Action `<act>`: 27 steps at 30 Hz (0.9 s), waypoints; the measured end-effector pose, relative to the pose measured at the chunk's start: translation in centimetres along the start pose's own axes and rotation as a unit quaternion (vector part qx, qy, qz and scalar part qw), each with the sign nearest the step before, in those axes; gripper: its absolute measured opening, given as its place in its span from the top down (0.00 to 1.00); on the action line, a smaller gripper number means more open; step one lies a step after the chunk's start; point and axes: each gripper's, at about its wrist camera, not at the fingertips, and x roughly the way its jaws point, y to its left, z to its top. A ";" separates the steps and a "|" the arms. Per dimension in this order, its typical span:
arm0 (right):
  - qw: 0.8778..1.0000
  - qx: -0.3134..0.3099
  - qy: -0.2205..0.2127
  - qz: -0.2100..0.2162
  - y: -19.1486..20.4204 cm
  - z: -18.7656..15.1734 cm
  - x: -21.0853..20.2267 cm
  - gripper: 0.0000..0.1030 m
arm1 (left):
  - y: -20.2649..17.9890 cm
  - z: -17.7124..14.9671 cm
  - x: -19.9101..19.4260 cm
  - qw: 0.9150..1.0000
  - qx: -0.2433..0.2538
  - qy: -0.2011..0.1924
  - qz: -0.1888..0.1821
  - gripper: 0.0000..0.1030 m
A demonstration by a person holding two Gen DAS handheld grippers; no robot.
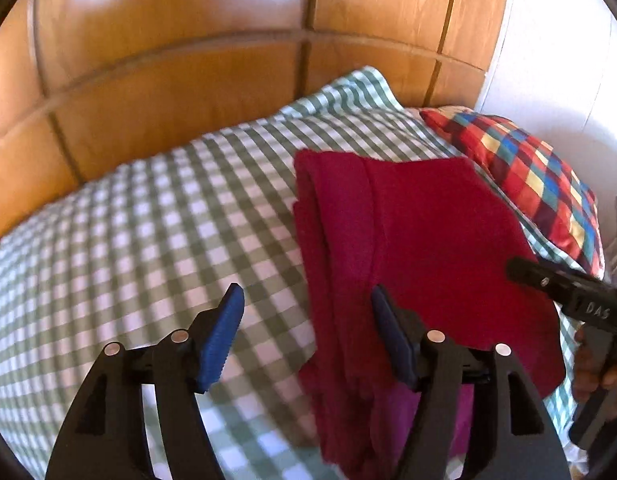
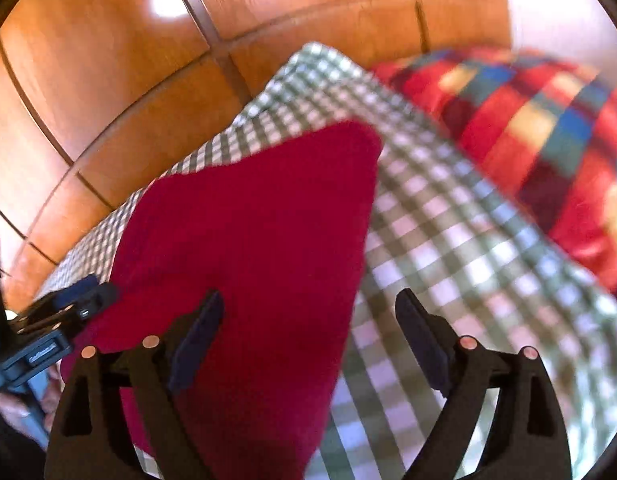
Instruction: Fold small clothes
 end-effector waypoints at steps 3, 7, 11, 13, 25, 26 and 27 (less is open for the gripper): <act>0.999 -0.023 -0.032 -0.007 0.7 -0.7 -2.7 0.15 | -0.2 -0.8 -2.3 0.999 -0.001 -0.021 0.029 0.37; 0.998 -0.036 -0.042 0.016 2.9 -2.4 -4.8 0.15 | -0.1 -2.0 -4.7 0.998 -0.018 -0.038 0.042 0.34; 0.998 -0.046 -0.031 0.023 5.1 -4.4 -5.1 0.14 | 0.2 -3.4 -7.0 0.997 -0.033 -0.047 0.055 0.30; 0.998 -0.054 -0.031 0.013 6.3 -5.5 -5.5 0.11 | 0.6 -4.2 -8.2 0.996 -0.044 -0.051 0.061 0.30; 0.991 -0.088 -0.073 -0.072 10.0 -10.0 -8.8 0.03 | 0.9 -8.1 -13.9 0.987 -0.077 -0.092 0.110 0.21; 0.991 -0.086 -0.074 -0.076 10.0 -10.1 -9.0 0.02 | 0.8 -8.3 -14.2 0.986 -0.075 -0.094 0.113 0.18; 0.991 -0.084 -0.075 -0.078 10.1 -10.2 -9.2 0.02 | 0.8 -8.5 -14.5 0.986 -0.074 -0.096 0.117 0.17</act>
